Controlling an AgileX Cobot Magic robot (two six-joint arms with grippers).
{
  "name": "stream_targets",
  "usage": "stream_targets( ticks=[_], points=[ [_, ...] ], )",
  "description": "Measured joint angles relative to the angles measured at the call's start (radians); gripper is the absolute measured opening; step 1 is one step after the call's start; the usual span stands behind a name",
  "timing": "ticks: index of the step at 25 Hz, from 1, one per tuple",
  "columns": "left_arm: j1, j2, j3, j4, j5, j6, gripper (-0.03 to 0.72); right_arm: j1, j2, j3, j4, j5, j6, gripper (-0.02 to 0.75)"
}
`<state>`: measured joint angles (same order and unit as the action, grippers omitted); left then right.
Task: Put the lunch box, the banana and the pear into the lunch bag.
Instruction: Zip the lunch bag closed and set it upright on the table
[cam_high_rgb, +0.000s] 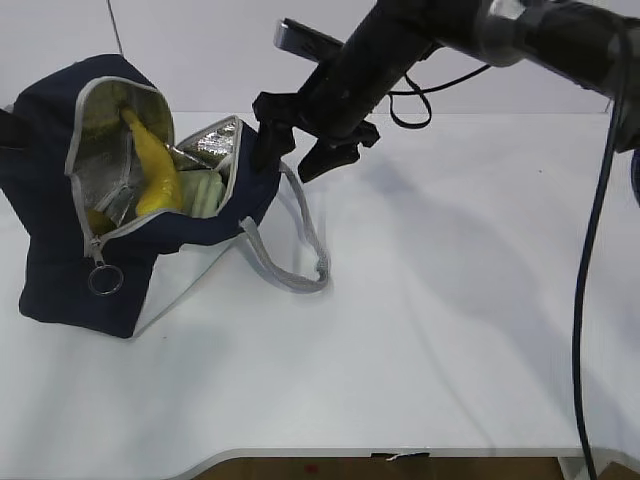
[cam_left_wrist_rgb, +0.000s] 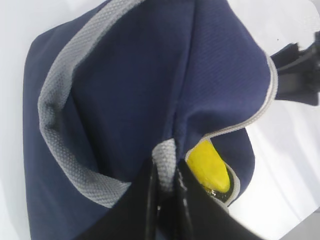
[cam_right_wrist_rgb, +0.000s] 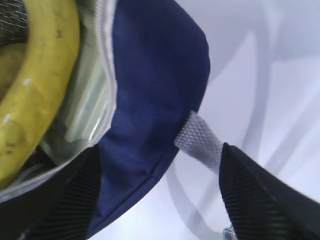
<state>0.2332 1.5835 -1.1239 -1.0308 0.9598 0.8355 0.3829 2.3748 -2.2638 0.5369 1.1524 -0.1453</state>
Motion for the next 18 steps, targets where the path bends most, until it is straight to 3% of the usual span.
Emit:
stream_targets(
  ticks=[18],
  points=[
    [0.0,0.0,0.0,0.028,-0.018,-0.002,0.025,0.0,0.031,0.002,0.069,0.068,0.055,0.579]
  ],
)
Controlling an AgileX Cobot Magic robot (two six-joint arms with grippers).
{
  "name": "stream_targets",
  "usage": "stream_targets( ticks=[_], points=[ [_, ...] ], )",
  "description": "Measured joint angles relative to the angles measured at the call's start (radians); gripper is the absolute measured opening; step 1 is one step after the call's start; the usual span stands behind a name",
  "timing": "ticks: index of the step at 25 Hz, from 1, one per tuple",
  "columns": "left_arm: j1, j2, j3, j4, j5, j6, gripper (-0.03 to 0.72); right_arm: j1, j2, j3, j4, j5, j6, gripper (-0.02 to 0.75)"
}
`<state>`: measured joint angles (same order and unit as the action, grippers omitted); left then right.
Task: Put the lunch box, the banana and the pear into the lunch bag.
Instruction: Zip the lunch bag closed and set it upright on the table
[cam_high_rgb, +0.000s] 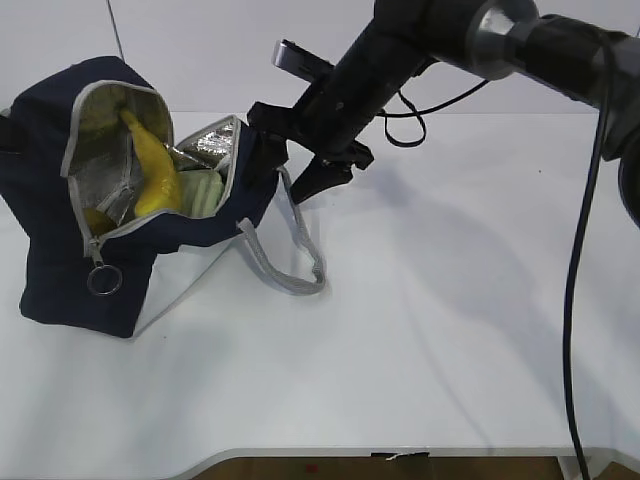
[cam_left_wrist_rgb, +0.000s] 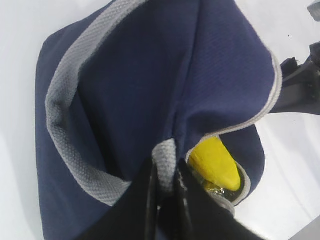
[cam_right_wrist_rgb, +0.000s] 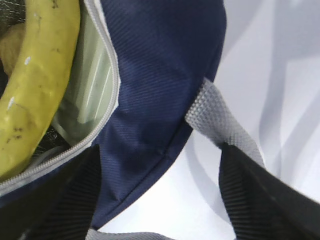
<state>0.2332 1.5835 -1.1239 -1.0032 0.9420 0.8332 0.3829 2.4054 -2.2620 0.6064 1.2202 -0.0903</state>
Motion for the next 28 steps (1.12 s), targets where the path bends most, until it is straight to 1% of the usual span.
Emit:
stream_targets(
  ticks=[7,12,15,16,18,21,22,23,24,28],
  points=[
    [0.0,0.0,0.0,0.002,0.0,0.0,0.025,0.0,0.016,0.0,0.031,0.0,0.006,0.578],
    [0.0,0.0,0.0,0.002,0.0,0.0,0.024,0.0,0.06,0.0,0.087,0.001,0.008,0.578],
    [0.0,0.0,0.0,0.002,-0.002,0.0,0.024,0.0,0.069,0.0,0.099,0.001,0.008,0.546],
    [0.0,0.0,0.0,0.002,-0.002,0.0,0.024,0.0,0.069,0.0,0.101,0.001,0.008,0.507],
    [0.0,0.0,0.0,0.002,-0.002,0.0,0.024,0.002,0.069,0.0,0.101,0.001,0.008,0.383],
    [0.0,0.0,0.0,0.002,-0.002,0.0,0.024,0.002,0.069,0.0,0.097,0.002,-0.005,0.104],
    [0.0,0.0,0.0,0.002,-0.002,0.0,0.024,0.002,0.069,0.0,0.097,0.002,-0.015,0.057],
    [0.0,0.0,0.0,0.002,0.001,0.0,0.024,0.002,0.069,0.0,0.097,0.003,-0.025,0.026],
    [0.0,0.0,0.0,0.002,0.006,0.0,0.024,0.002,0.069,0.0,0.096,0.003,-0.031,0.015],
    [-0.004,0.003,0.0,-0.008,0.075,0.0,0.024,0.003,0.071,-0.049,0.035,0.022,-0.04,0.009]
  ],
)
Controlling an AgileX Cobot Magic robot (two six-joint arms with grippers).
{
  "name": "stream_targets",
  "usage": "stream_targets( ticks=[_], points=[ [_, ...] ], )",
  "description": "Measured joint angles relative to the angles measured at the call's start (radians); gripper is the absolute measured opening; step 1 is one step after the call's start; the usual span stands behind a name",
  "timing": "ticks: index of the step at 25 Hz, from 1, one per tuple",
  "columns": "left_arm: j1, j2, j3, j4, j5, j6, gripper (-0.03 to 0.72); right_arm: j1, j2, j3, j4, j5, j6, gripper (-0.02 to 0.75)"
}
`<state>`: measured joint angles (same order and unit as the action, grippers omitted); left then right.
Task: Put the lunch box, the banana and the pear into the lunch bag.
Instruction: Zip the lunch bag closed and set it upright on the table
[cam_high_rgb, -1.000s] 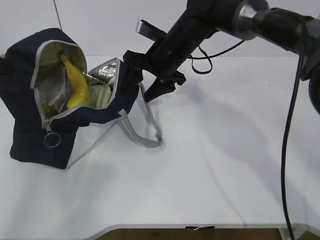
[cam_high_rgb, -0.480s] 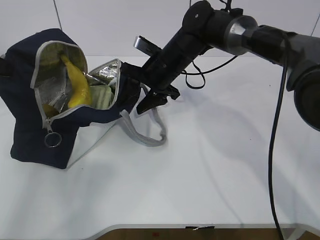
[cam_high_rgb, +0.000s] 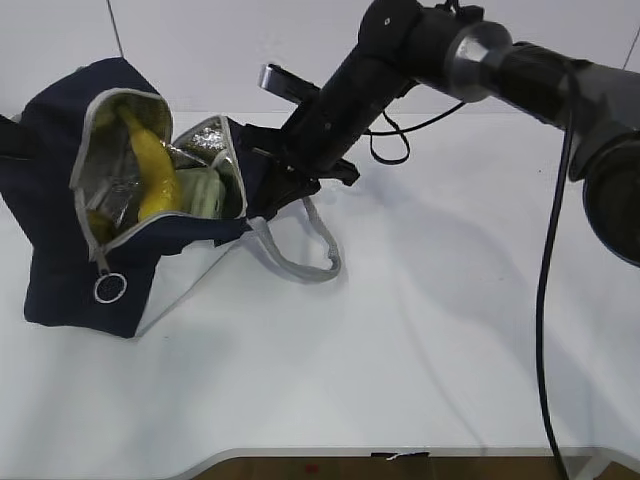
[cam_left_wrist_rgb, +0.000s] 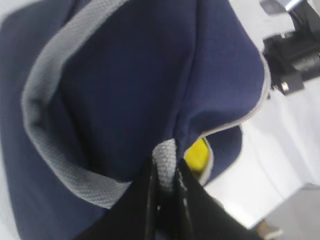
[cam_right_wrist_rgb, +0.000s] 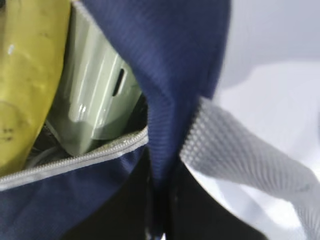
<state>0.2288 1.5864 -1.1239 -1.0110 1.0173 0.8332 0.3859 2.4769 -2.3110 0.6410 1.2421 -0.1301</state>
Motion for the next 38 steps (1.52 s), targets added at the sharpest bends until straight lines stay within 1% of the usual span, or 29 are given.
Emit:
stream_targets(
  ticks=[3,5,10,13,17,19,22,25,28,35,37,38],
  points=[
    [-0.016,0.011,0.0,-0.027,0.055,0.0,0.024,0.005,-0.024,-0.025,-0.077,0.004,0.011,0.009],
    [-0.035,0.015,0.0,-0.063,0.076,-0.003,0.023,0.005,-0.056,-0.03,-0.135,0.011,0.03,0.009],
    [-0.106,0.017,0.0,-0.206,0.078,-0.033,0.023,0.005,-0.197,0.013,-0.249,0.016,0.047,0.008],
    [-0.178,0.023,0.0,-0.262,0.042,-0.056,0.023,0.005,-0.294,0.084,-0.318,0.02,0.055,0.008],
    [-0.314,0.03,0.0,-0.29,-0.065,-0.072,0.023,0.005,-0.414,0.203,-0.441,0.029,0.059,0.008],
    [-0.393,0.031,0.0,-0.312,-0.146,-0.074,0.023,0.005,-0.463,0.25,-0.506,0.032,0.064,0.008],
    [-0.488,0.054,0.0,-0.373,-0.246,-0.074,0.023,0.003,-0.515,0.277,-0.57,0.039,0.066,0.008],
    [-0.548,0.099,0.0,-0.408,-0.318,-0.07,0.023,-0.001,-0.529,0.277,-0.601,0.043,0.066,0.008],
    [-0.565,0.147,0.0,-0.428,-0.343,-0.067,0.023,-0.001,-0.527,0.282,-0.628,0.043,0.066,0.008],
    [-0.567,0.154,0.0,-0.438,-0.358,-0.048,0.025,-0.001,-0.51,0.284,-0.658,0.041,0.081,0.01],
    [-0.567,0.154,0.0,-0.438,-0.36,-0.048,0.033,-0.001,-0.502,0.284,-0.65,0.033,0.085,0.038],
    [-0.567,0.154,0.0,-0.438,-0.36,-0.046,0.045,-0.001,-0.496,0.284,-0.641,0.028,0.086,0.071]
  ],
)
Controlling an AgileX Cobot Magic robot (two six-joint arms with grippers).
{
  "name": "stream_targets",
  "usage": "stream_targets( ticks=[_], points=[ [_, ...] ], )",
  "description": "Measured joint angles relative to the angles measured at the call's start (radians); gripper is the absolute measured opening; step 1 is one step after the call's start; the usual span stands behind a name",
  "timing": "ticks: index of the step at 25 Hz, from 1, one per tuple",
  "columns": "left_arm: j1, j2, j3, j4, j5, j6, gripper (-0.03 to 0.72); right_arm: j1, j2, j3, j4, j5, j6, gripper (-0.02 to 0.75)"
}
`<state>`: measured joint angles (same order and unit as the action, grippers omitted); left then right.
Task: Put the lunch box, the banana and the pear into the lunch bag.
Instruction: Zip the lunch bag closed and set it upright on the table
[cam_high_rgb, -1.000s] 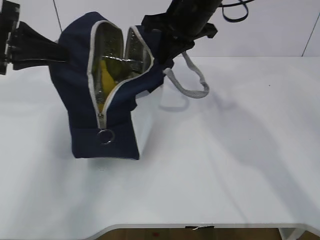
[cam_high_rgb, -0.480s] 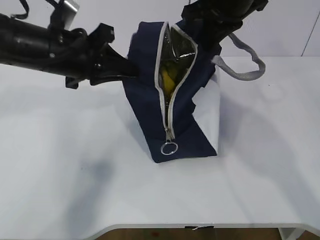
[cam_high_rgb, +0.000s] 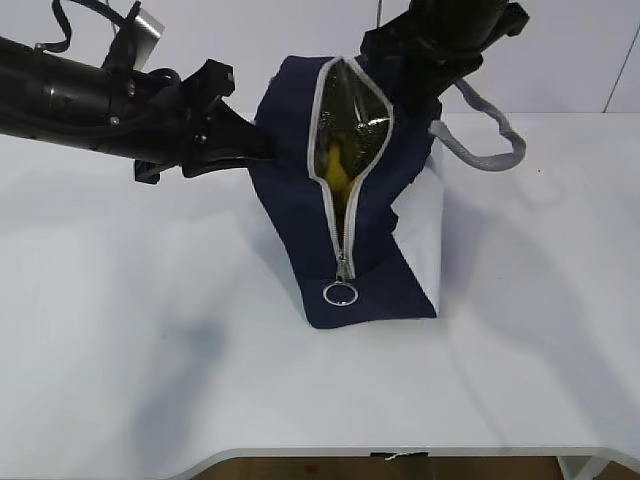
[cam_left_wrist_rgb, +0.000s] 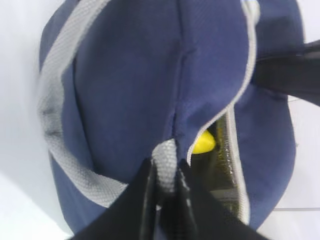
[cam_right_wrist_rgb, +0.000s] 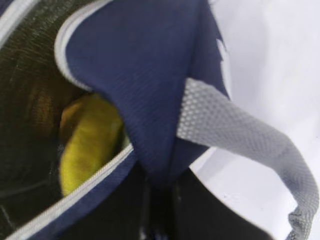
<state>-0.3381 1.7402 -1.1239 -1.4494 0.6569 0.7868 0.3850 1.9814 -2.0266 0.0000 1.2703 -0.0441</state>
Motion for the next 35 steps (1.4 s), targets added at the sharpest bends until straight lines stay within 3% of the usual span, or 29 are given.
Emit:
stream_targets(
  ticks=[6,9,14,23,35],
  points=[
    [0.0,0.0,0.0,-0.006,-0.002,0.009,0.207,0.0,0.011,0.0,0.016,-0.011,0.004,0.405],
    [0.0,0.0,0.0,-0.048,0.02,0.045,0.305,0.0,0.012,0.0,0.022,-0.011,0.005,0.475],
    [0.0,0.0,-0.021,-0.092,0.1,0.084,0.363,0.0,0.012,0.0,0.029,-0.011,0.006,0.493],
    [0.0,0.001,-0.083,-0.094,0.183,0.088,0.372,0.0,-0.053,0.0,0.041,-0.011,0.009,0.494],
    [0.047,0.001,-0.087,0.025,0.374,0.088,0.361,0.0,-0.201,0.005,0.047,-0.011,0.009,0.492]
  ],
)
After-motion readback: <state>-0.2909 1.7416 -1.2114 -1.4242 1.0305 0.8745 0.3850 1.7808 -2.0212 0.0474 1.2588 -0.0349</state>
